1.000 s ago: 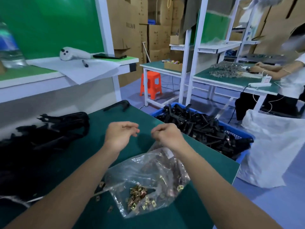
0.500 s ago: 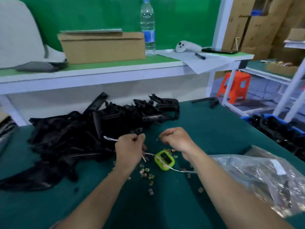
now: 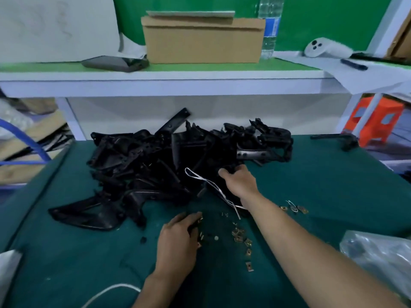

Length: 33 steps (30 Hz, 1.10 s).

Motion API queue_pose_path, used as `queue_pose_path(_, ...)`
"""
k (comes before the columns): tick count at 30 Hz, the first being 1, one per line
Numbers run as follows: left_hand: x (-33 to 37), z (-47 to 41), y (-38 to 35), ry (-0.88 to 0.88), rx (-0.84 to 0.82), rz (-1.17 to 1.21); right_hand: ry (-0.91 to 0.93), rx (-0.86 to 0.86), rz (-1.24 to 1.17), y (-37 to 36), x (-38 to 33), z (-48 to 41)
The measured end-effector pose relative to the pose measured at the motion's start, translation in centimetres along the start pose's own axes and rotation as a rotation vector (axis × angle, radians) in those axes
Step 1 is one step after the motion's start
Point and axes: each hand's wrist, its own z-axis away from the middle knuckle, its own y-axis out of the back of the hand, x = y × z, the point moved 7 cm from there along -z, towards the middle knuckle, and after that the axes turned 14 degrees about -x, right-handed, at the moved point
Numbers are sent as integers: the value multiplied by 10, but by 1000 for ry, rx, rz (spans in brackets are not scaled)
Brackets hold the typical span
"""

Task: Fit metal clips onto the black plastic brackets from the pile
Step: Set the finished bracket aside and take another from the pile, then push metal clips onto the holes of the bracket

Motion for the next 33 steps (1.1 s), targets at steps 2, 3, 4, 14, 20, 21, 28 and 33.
queue_pose_path(2,0,-1,-1,-31,4,-6,-46,-2,31,-2,-3,-9)
queue_pose_path(3,0,0,-1,-26,3,1,-59,15,61,-1,-6,-12)
queue_pose_path(4,0,0,0,-18,3,13,-60,42,97,2,-9,-15)
queue_pose_path(14,-7,5,8,87,34,210,265,284,-1,54,-22,4)
queue_pose_path(20,-9,10,14,153,90,310,322,27,-468,62,-20,25)
queue_pose_path(21,-11,10,13,161,86,321,337,-30,-551,62,-24,32)
queue_pose_path(28,-11,13,21,82,189,300,704,172,170,34,-47,132)
queue_pose_path(33,-11,13,31,41,231,327,784,80,857,-60,0,174)
